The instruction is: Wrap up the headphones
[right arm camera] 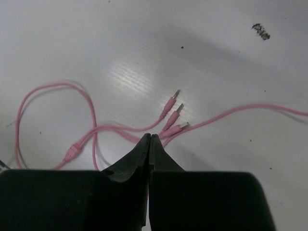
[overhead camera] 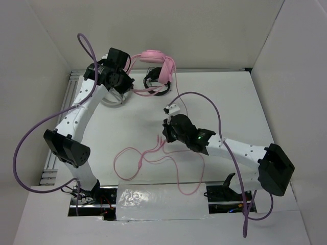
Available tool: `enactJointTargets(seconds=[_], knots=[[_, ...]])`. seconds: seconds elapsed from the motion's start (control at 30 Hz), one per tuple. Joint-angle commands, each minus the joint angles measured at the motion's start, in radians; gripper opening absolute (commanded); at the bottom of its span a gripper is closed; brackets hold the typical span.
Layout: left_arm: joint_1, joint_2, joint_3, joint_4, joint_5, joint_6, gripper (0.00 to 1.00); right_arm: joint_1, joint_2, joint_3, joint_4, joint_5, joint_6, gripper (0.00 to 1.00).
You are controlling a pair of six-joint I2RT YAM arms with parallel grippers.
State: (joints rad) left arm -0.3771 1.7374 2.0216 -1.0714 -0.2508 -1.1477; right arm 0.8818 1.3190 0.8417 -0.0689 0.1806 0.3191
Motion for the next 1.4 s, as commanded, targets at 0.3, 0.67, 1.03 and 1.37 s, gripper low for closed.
enactJointTargets(seconds=[0.3, 0.67, 1.03, 1.37], knots=[[-0.006, -0.156, 0.139, 0.266, 0.044, 0.159, 0.00, -0.006, -0.305, -0.278, 0.201, 0.230, 0.024, 0.79], [-0.014, -0.219, 0.255, 0.393, 0.143, 0.247, 0.00, -0.124, -0.406, -0.464, 0.635, 0.094, -0.087, 1.00], [-0.028, -0.254, 0.298, 0.412, 0.160, 0.264, 0.00, -0.121, -0.060, -0.389, 0.856, -0.104, -0.118, 1.00], [-0.043, -0.282, 0.289, 0.435, 0.120, 0.287, 0.00, -0.080, 0.124, -0.319, 0.920, -0.282, -0.071, 0.90]])
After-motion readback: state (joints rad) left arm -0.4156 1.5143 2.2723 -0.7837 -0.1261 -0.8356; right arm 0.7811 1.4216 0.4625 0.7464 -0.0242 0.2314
